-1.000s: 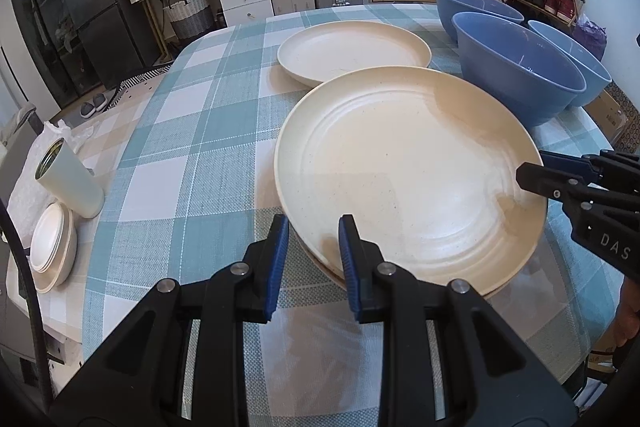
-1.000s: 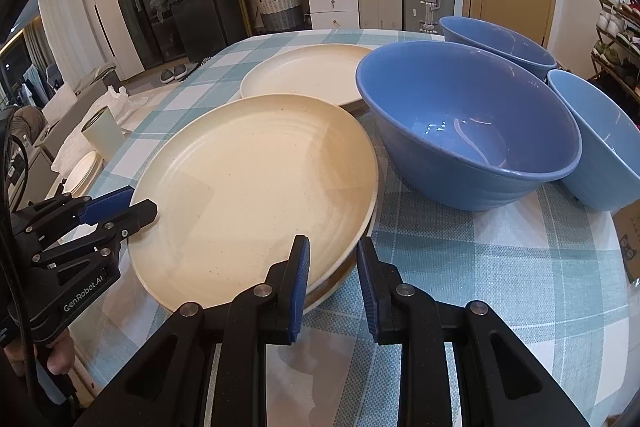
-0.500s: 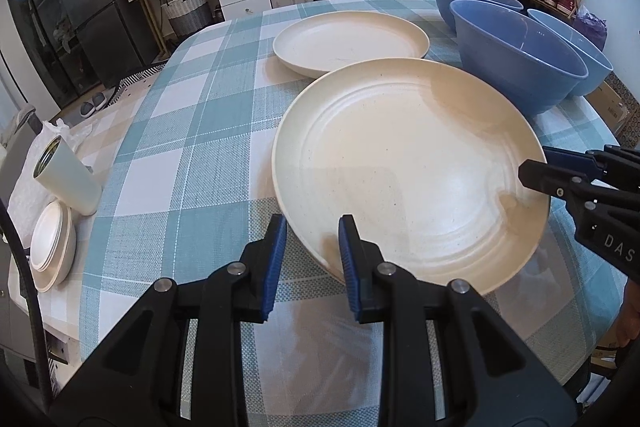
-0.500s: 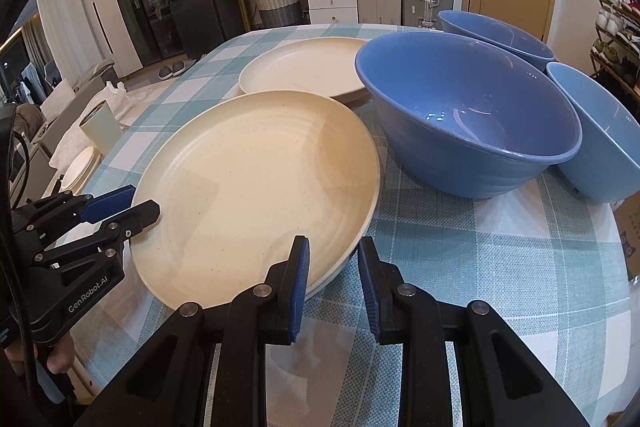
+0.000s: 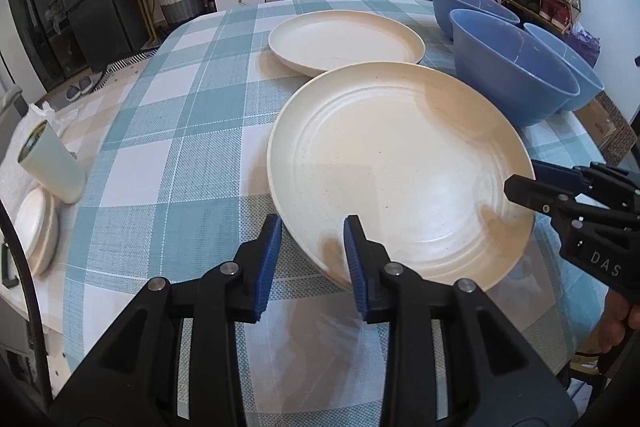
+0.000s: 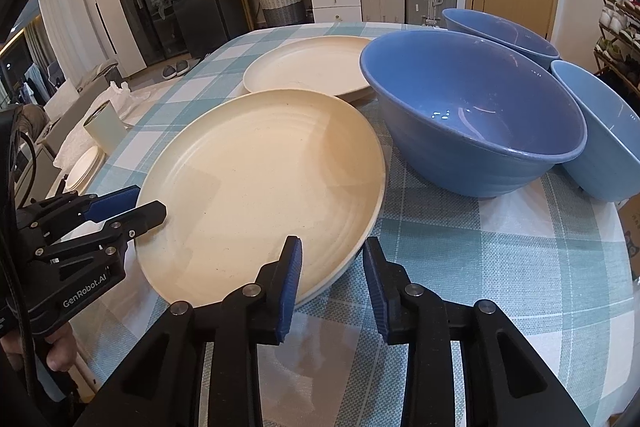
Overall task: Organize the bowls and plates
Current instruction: 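Open both grippers and release the stacked plate, then withdraw both grippers and move toward the blue bowls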
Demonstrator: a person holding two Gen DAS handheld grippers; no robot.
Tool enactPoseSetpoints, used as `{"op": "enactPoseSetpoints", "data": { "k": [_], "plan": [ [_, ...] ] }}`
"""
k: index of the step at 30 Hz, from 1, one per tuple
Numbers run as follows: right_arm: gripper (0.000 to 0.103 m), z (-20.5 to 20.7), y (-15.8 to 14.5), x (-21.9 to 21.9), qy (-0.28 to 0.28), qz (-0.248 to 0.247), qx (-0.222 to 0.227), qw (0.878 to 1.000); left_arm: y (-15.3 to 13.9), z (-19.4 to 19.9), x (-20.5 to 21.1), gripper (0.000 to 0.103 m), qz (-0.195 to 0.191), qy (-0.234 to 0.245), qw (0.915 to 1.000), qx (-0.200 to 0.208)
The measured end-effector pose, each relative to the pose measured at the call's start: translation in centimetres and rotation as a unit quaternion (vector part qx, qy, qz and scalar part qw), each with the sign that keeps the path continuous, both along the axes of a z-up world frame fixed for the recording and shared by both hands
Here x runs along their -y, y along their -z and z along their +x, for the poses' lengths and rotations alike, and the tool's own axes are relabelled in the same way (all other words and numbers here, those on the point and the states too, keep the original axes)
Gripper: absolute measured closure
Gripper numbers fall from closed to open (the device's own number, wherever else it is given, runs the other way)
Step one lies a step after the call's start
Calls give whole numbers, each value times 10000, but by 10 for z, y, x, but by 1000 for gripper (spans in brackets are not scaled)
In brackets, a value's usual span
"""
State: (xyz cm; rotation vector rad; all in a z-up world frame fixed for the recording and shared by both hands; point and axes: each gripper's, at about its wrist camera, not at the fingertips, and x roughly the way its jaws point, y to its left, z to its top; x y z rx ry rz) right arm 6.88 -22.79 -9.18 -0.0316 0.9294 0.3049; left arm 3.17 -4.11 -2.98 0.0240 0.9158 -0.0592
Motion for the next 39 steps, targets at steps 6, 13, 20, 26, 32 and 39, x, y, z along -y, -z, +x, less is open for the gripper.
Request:
{"op": "enactPoseSetpoints", "data": {
  "k": [6, 13, 20, 26, 32, 39],
  "plan": [
    [52, -4, -6, 0, -195, 2, 66, 9998, -1, 4, -6, 46, -330, -40, 9994, -51],
    [17, -7, -16, -5, -348, 54, 147, 9993, -11, 2, -11, 27, -537, -18, 9985, 103],
    [3, -7, -30, -11, -435, 166, 309, 9984, -25, 2, -22, 21, -532, -209, 9979, 297],
    [1, -5, -42, -16, -560, 74, 476, 9973, -39, 0, -37, 2, -720, -404, 9950, 555],
    [1, -3, -56, -14, -622, 33, 611, 9962, -46, 3, -47, 2, -805, -539, 9935, 593],
    [1, 3, -83, -3, -591, 65, 859, 9945, -58, 6, -46, 2, -739, -565, 9931, 719]
  ]
}}
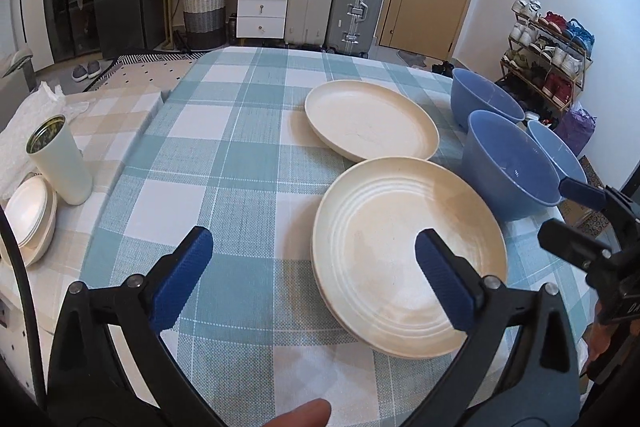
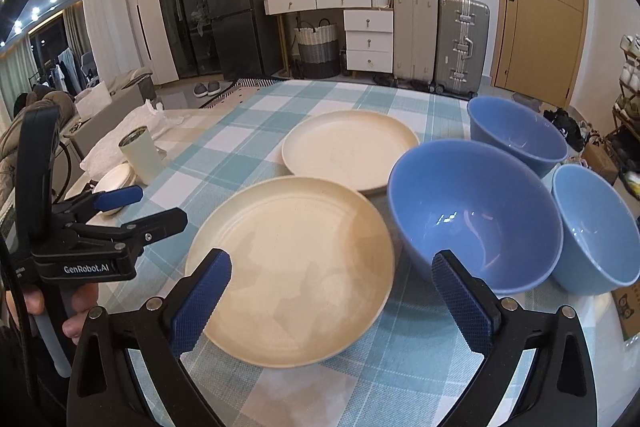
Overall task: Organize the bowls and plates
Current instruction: 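Withdraw both grippers and move toward the blue bowls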
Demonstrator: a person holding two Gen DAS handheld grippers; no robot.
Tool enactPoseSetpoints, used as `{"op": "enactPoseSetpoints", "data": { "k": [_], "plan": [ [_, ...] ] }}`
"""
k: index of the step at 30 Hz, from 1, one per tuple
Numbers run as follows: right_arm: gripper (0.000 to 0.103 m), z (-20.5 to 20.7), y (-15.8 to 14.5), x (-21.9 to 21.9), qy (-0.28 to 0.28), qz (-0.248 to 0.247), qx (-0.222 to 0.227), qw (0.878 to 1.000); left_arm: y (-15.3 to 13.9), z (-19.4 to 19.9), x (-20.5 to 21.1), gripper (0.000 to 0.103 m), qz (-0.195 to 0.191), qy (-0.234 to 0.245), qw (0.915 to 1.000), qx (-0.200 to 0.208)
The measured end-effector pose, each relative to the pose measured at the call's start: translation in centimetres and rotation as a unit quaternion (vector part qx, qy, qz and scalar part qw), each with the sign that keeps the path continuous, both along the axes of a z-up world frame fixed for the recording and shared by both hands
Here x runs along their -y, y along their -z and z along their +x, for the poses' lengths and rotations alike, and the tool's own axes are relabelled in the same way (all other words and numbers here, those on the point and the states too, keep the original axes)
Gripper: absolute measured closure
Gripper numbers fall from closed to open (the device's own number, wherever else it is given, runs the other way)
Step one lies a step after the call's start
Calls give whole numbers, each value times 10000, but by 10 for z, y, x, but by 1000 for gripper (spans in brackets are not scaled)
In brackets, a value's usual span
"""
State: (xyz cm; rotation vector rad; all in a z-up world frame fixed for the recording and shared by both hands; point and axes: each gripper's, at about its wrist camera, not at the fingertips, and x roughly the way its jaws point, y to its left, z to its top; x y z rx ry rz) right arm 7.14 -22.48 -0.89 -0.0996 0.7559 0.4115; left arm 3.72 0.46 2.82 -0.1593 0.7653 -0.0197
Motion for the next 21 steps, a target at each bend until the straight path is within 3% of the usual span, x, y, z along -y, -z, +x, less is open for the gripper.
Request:
{"op": "enactPoseSetpoints", "data": {
  "k": [5, 12, 21],
  "plan": [
    [1, 1, -22, 3, 4, -65, 221, 9997, -17, 2, 4, 2, 209, -49, 9996, 188],
    [1, 4, -58, 3, -49, -74, 510, 9987, -44, 8, 7, 2, 143, -28, 9992, 379],
    [1, 18, -83, 1, -140, -63, 626, 9979, -68, 21, 11, 2, 189, 8, 9987, 472]
  ]
}}
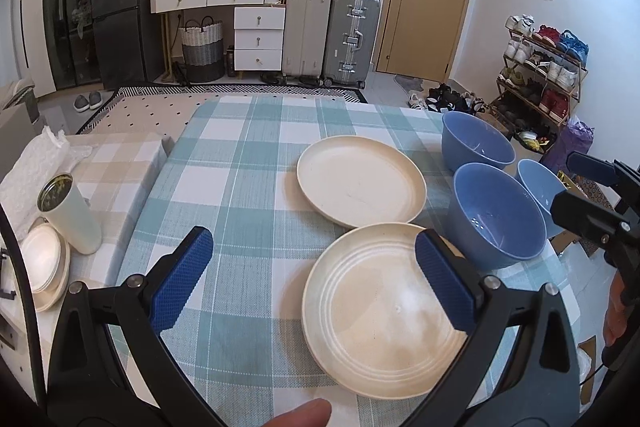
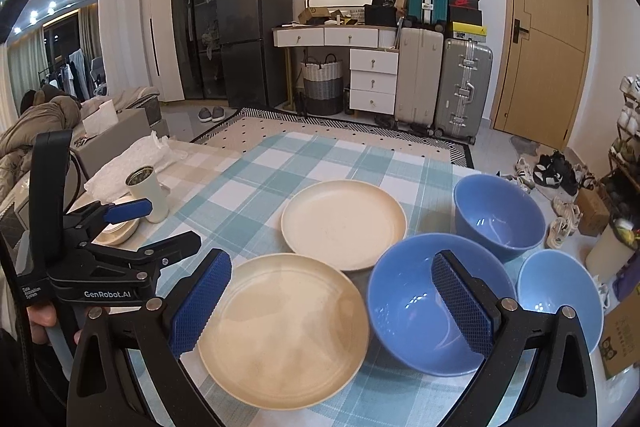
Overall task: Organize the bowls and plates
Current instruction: 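Withdraw both grippers and move toward the blue bowls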
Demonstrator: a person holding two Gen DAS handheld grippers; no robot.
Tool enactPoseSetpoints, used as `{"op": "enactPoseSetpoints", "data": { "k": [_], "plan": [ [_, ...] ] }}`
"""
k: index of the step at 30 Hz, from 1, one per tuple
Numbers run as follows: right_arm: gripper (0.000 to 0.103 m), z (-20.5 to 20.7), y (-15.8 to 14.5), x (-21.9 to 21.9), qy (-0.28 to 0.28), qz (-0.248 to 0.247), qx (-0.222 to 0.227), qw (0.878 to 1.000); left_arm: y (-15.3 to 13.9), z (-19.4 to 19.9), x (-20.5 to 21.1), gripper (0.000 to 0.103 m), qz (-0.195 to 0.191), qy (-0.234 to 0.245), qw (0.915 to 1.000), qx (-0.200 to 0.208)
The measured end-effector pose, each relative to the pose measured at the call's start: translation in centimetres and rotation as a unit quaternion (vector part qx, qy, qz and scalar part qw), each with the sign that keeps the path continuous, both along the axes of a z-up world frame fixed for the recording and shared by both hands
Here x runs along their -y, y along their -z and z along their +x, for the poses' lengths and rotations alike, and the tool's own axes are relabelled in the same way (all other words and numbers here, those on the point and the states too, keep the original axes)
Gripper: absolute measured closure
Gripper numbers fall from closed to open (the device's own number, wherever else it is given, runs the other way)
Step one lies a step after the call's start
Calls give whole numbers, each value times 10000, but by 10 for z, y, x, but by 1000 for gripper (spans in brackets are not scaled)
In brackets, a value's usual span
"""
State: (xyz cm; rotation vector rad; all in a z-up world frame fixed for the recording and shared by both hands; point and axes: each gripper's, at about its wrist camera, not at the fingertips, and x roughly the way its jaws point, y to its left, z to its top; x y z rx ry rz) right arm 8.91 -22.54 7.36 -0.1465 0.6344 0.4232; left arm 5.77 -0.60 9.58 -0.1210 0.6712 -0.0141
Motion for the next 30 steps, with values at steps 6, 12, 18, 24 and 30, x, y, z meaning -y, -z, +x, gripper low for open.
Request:
{"op": "enactPoseSetpoints", "data": {
  "k": [6, 12, 18, 24, 30],
  "plan": [
    [1, 17, -9, 7, 8, 75, -30, 10000, -7, 16, -2, 2, -19, -23, 10000, -39],
    [1, 42, -12, 19, 166, 152, -194, 9996, -2, 37, -9, 2, -200, -25, 9997, -133],
    [1, 68, -7, 32, 297, 323, -404, 9982, 7, 60, -9, 2, -195, -13, 9994, -274],
    [1, 93, 3, 36, 389, 335, -649, 9966, 12, 80, -9, 2, -175, -22, 9992, -358],
    [1, 114, 9, 31, 366, 231, -779, 9960, 16, 95, -9, 2, -100, -30, 9990, -440]
  ]
}}
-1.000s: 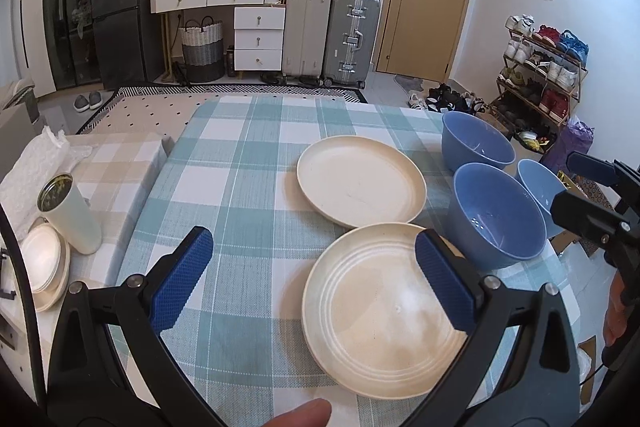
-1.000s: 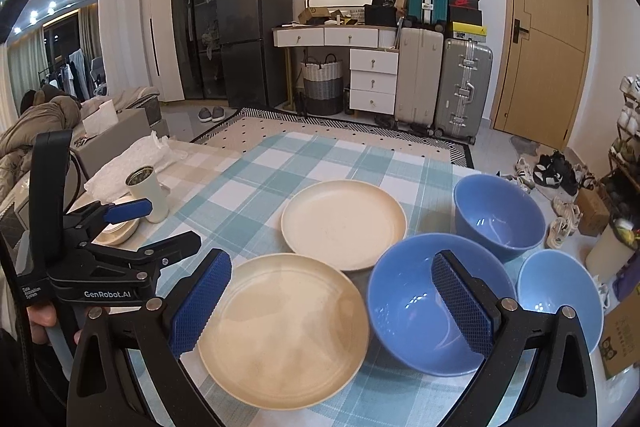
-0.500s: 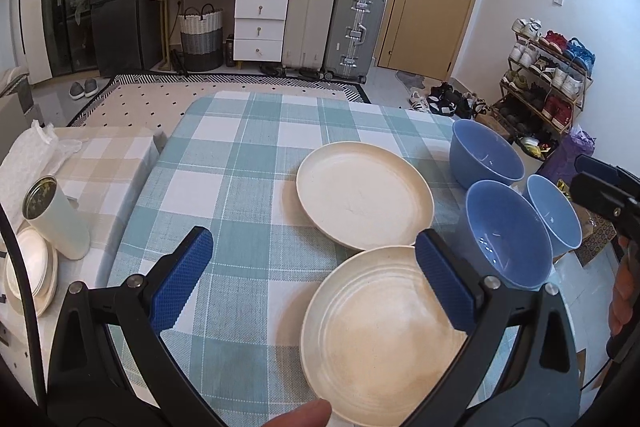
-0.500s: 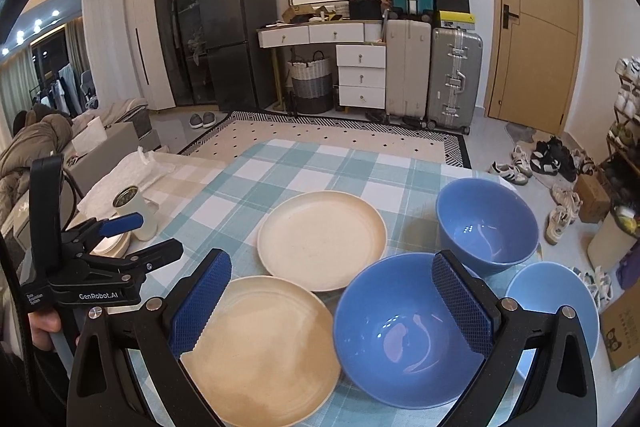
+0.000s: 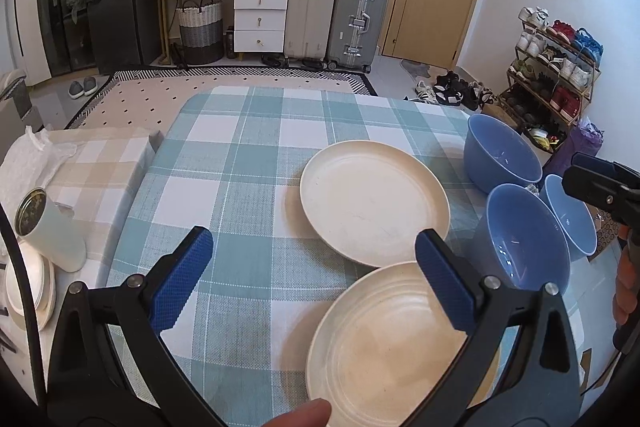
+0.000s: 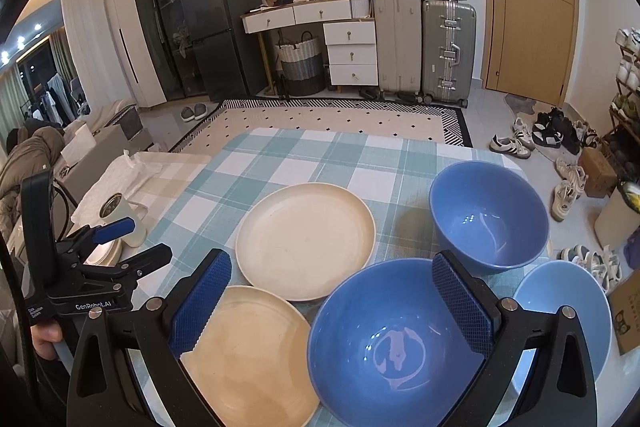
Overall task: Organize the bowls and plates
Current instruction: 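Withdraw both grippers and move toward the blue bowls, then move both grippers forward to the rim of the nearest cream plate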
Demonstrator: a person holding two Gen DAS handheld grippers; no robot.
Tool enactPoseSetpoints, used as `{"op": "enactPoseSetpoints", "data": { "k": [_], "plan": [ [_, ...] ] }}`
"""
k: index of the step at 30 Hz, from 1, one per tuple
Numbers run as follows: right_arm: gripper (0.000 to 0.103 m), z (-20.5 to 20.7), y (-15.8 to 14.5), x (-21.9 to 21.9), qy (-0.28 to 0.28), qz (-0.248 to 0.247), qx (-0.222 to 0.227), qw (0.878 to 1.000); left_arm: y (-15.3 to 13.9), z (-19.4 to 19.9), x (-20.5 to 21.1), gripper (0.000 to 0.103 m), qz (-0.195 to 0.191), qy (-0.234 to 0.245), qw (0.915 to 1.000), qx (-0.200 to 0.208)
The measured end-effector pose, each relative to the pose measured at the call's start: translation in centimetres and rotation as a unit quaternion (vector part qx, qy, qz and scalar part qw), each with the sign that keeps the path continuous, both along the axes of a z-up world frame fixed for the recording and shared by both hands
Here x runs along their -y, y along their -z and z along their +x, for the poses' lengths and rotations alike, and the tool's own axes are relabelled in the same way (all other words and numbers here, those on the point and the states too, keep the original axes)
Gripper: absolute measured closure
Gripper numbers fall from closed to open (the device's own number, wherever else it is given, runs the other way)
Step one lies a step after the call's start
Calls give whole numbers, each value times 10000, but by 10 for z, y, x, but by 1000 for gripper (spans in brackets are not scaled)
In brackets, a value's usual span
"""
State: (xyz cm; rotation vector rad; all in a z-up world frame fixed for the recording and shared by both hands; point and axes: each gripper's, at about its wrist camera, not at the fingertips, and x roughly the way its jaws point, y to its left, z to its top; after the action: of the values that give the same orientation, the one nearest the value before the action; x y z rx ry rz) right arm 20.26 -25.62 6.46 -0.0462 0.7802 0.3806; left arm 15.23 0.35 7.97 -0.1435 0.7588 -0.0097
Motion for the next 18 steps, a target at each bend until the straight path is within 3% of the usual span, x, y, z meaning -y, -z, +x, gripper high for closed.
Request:
{"op": "enactPoseSetpoints", "data": {
  "k": [18],
  "plan": [
    [1, 47, 22, -21, -124, -265, -327, 9990, 21, 44, -12, 2, -93, -57, 9994, -318]
  ]
}}
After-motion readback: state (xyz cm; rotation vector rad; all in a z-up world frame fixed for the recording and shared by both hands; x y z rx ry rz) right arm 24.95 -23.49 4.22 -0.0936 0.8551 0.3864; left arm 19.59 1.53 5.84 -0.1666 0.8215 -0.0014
